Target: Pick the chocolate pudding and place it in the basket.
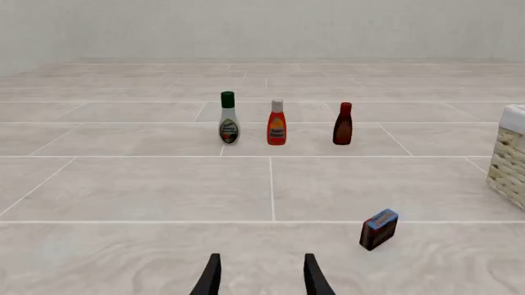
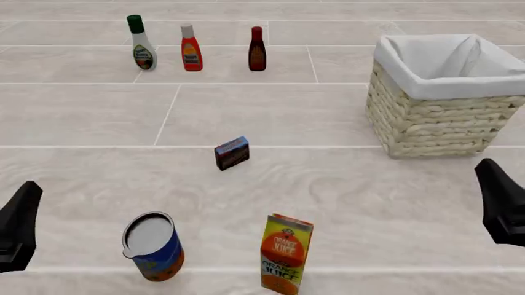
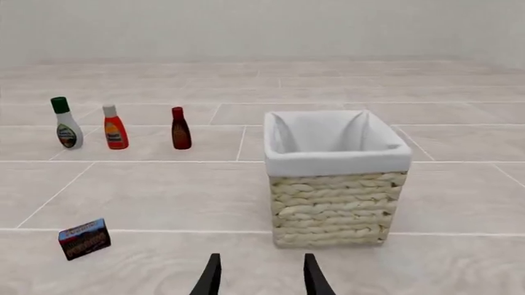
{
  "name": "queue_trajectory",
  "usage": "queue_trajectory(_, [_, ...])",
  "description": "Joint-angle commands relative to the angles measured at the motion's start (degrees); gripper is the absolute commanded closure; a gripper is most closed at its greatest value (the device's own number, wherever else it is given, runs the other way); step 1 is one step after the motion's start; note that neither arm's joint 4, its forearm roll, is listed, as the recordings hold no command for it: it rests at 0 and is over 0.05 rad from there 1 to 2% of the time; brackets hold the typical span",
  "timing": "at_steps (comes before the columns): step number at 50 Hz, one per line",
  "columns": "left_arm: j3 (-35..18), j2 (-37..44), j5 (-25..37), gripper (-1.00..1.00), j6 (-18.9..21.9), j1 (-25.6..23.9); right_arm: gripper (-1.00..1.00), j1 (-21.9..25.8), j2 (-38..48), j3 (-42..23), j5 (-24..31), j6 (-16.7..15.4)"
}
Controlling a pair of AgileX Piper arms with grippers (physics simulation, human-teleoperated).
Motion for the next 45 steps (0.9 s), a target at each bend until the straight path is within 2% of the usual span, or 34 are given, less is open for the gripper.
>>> queue_trajectory(1, [0.0, 0.0, 0.0, -1.00, 0.0, 0.0, -1.00, 0.9, 9.8, -1.1, -7.7, -0.3])
queue_trajectory(6, [0.0, 0.0, 0.0, -1.00, 0.0, 0.0, -1.00, 1.8, 16.6, -1.5, -12.4, -0.9])
queue_trajectory(9, [0.0, 0.0, 0.0, -1.00, 0.0, 0.0, -1.00, 3.0, 19.8, -3.3, -12.5, 0.4])
queue_trajectory(18, [0.0, 0.0, 0.0, -1.00, 0.0, 0.0, -1.00, 4.3, 28.6, -7.1, -15.9, -0.1])
queue_trajectory(24, [0.0, 0.0, 0.0, -1.00, 0.0, 0.0, -1.00, 6.2, 33.2, -10.9, -15.5, 0.6])
queue_trajectory(45, [0.0, 0.0, 0.0, -1.00, 0.0, 0.0, -1.00, 12.7, 42.3, -16.6, -18.9, 1.6])
